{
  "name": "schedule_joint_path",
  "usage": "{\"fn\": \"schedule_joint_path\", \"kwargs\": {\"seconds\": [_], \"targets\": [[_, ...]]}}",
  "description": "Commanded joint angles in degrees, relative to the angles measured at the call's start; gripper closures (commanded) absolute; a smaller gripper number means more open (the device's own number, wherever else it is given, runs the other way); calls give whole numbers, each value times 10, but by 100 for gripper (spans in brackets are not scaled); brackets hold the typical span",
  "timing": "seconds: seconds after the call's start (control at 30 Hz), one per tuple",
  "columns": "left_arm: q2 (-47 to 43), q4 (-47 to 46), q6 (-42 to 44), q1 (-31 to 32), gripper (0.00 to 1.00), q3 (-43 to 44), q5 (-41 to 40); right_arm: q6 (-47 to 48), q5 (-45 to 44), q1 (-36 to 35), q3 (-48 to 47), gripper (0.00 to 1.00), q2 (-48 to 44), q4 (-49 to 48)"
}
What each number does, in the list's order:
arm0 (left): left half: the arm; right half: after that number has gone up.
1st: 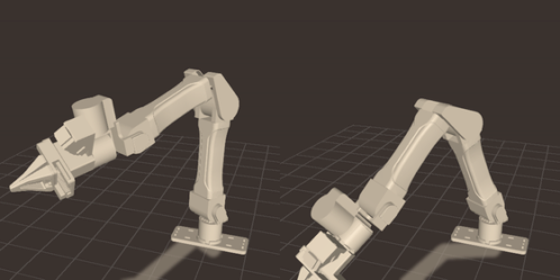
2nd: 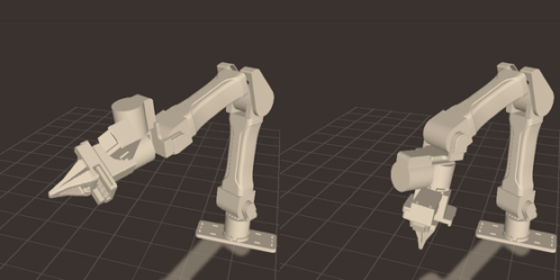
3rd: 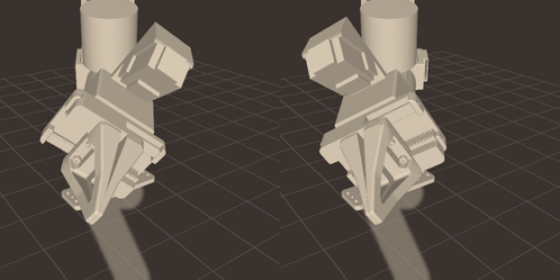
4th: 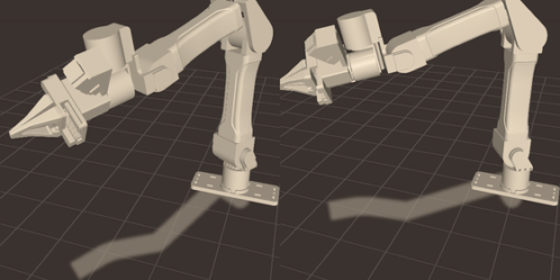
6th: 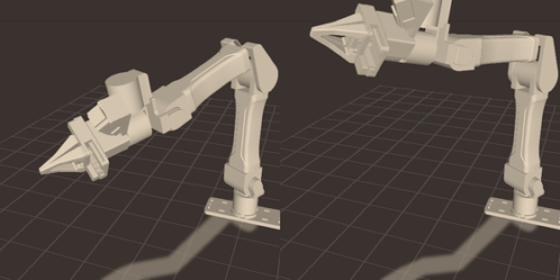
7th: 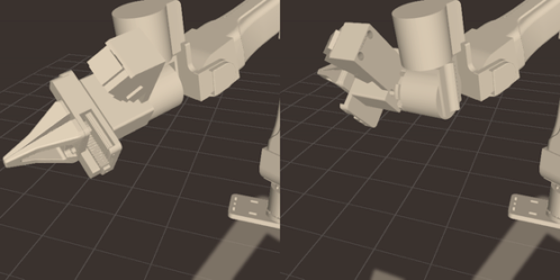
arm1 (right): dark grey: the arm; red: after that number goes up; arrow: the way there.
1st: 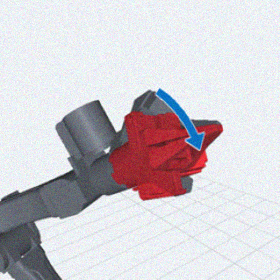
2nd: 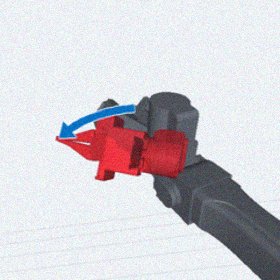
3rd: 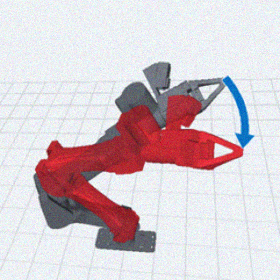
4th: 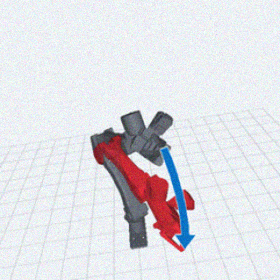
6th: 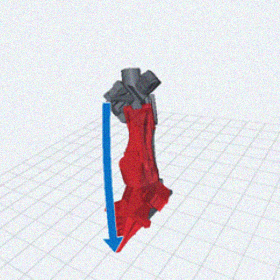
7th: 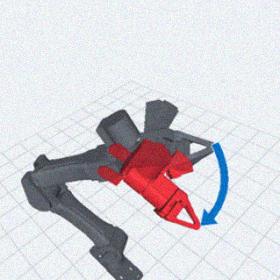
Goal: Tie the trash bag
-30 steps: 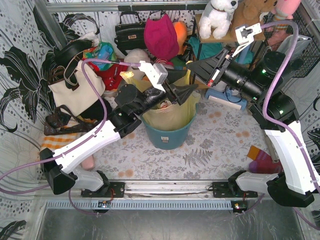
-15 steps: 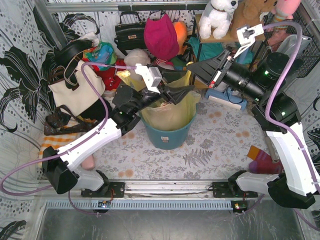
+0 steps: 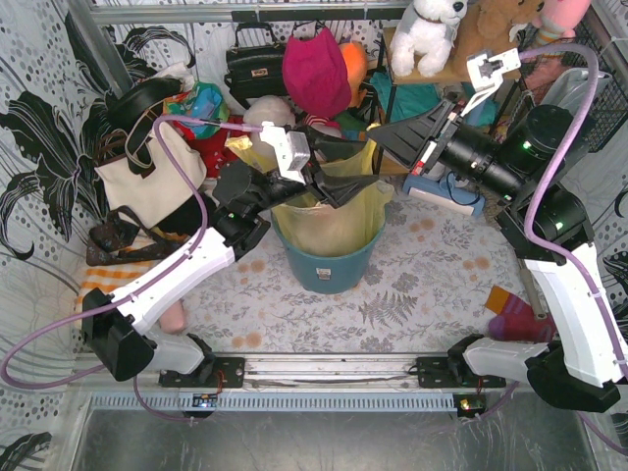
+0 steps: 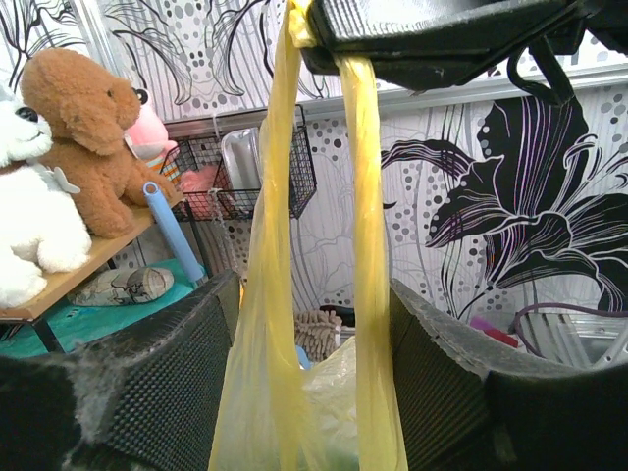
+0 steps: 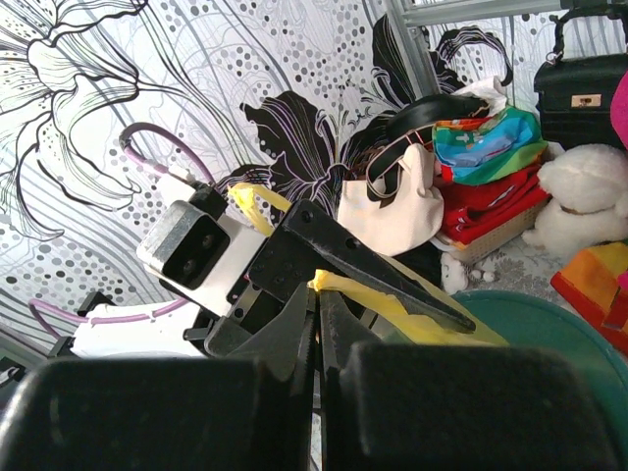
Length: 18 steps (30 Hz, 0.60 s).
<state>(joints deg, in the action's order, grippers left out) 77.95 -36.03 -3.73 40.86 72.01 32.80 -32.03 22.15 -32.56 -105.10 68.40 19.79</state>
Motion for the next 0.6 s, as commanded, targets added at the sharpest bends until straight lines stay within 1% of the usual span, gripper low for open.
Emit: {"fn": "schedule_joint_path", "kwargs": {"seconds": [0.0, 0.1, 0.33, 0.57], "targets": [[-3, -25, -12, -7, 31, 20, 23, 9, 19, -1, 4, 100, -11, -3], [-6, -24, -8, -7, 31, 19, 18, 10, 28, -1, 6, 100, -12, -5], [-26, -28, 4, -8, 30, 0, -21, 10, 39, -1, 19, 100, -22, -11], [-13, -18, 9, -8, 30, 16, -12, 0, 85, -1, 30, 100, -21, -36]]}}
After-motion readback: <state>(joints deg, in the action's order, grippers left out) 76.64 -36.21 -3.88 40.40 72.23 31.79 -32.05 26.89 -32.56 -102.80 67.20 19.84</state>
